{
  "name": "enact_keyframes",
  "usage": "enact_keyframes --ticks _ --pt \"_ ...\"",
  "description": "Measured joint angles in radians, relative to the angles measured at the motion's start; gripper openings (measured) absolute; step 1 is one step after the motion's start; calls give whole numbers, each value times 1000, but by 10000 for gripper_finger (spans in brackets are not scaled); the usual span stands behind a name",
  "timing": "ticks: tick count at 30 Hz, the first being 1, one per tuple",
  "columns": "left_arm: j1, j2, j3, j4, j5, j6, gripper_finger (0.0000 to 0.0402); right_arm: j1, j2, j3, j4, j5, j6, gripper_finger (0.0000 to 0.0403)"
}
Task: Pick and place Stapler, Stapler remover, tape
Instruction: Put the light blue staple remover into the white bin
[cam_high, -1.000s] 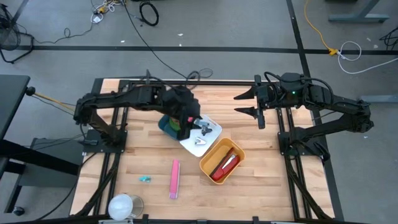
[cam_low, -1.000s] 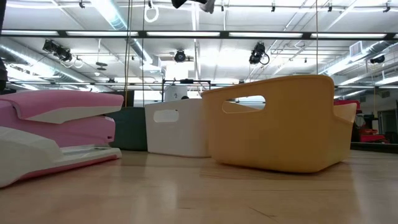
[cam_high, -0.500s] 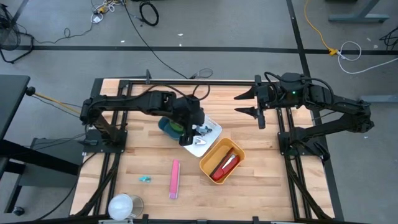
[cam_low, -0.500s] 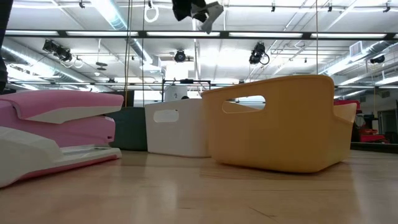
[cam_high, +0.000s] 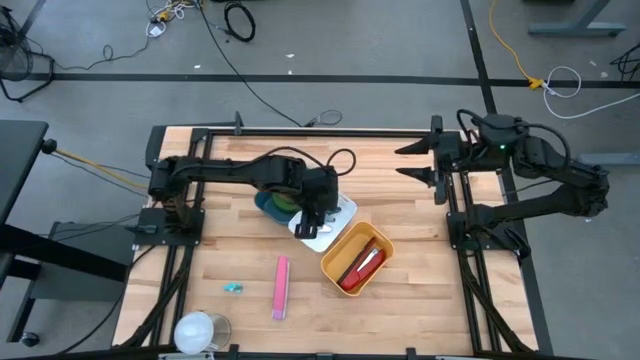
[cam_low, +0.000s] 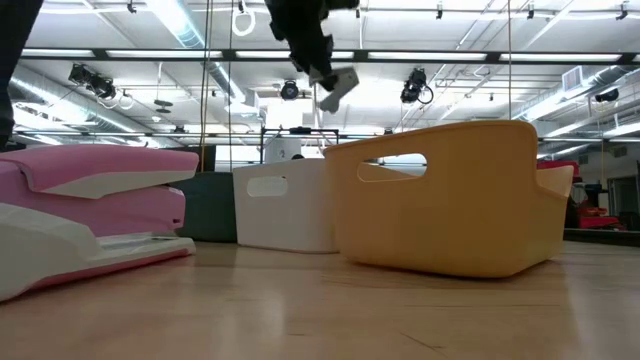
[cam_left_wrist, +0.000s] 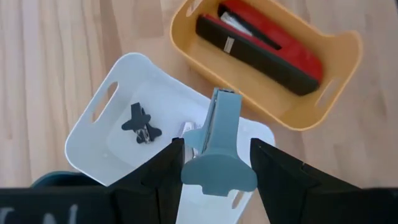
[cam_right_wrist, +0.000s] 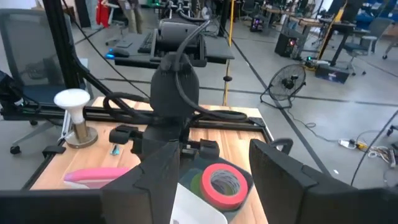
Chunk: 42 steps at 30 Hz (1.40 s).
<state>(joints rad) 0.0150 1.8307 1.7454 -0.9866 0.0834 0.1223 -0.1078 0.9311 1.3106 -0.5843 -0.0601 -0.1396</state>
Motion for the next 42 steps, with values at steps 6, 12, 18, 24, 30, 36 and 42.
enact_keyframes --ticks 6,12,18,24,30,36,42 --pt "16 50 -1 -2 0 3 181 0 -12 0 -27 0 26 194" --pt "21 95 -1 -3 -8 26 181 0 -12 0 -27 0 26 194" --pt "28 147 0 4 -32 31 181 0 -12 0 -33 0 26 194" --pt "38 194 -2 6 -35 46 181 0 -12 0 -42 0 26 194" --pt "47 227 -3 23 -34 47 181 0 -11 0 -59 0 26 194" --pt "50 228 -2 26 -34 47 181 0 -11 0 -65 0 26 194" --pt "50 227 -2 26 2 46 181 0 -11 0 -67 0 26 194"
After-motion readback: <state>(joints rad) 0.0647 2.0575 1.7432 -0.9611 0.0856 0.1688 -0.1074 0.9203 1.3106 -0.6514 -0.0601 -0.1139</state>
